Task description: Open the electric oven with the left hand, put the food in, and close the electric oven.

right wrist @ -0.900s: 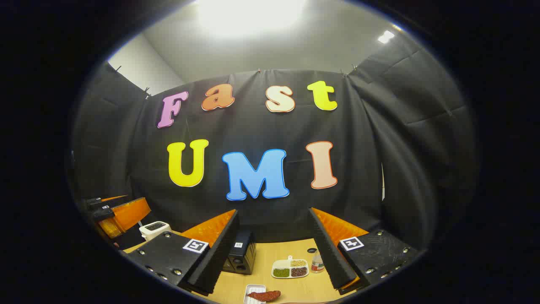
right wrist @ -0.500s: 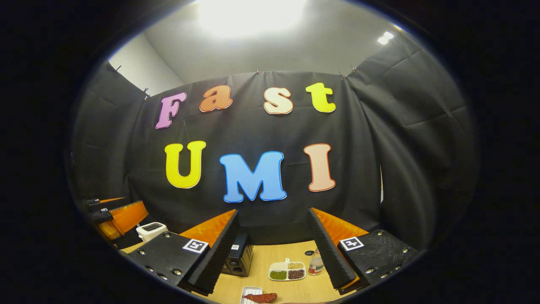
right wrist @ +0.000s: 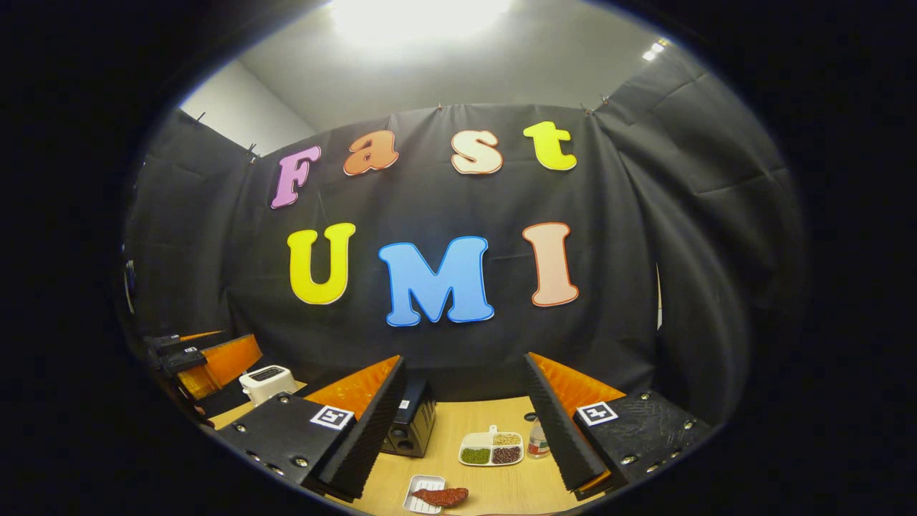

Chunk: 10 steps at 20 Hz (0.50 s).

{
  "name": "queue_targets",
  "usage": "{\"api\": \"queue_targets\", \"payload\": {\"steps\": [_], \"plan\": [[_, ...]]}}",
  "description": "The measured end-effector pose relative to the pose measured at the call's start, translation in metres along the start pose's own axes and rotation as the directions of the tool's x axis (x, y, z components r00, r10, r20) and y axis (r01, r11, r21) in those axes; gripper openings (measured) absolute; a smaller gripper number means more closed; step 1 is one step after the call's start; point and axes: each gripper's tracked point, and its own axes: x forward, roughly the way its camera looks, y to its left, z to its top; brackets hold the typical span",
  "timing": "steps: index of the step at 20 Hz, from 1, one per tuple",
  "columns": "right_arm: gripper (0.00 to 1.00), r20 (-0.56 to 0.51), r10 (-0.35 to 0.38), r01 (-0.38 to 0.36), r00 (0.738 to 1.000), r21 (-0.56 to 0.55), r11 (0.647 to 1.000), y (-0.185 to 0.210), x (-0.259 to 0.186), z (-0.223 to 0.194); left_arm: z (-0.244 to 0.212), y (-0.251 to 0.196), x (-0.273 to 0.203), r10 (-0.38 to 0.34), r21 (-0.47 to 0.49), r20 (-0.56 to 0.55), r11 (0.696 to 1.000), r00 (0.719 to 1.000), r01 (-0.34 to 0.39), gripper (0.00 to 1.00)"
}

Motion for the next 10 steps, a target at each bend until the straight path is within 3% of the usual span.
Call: {"api": "queue_targets", "payload": {"steps": [3,4,5,10], "plan": [[0.98,-0.015,-0.014,0.014,1.000,-0.005,1.000,-0.006,0.005,-0.009,-0.027,0.003,0.013,-0.009,0.002,-0.059,1.000,0.998,0.009,0.97],[0.98,-0.013,-0.028,0.028,1.000,-0.007,1.000,-0.008,0.007,-0.010,-0.038,0.003,0.019,-0.022,-0.007,-0.080,1.000,0.997,0.021,0.92],[0.98,-0.017,-0.044,0.044,0.999,-0.007,0.999,-0.010,0.008,-0.011,-0.049,0.005,0.026,-0.034,-0.015,-0.114,0.999,0.993,0.033,0.97],[0.98,-0.028,-0.077,0.078,0.997,0.022,0.997,-0.002,0.015,-0.023,-0.133,0.023,0.059,-0.069,-0.053,-0.353,0.997,0.933,0.054,0.95]]}}
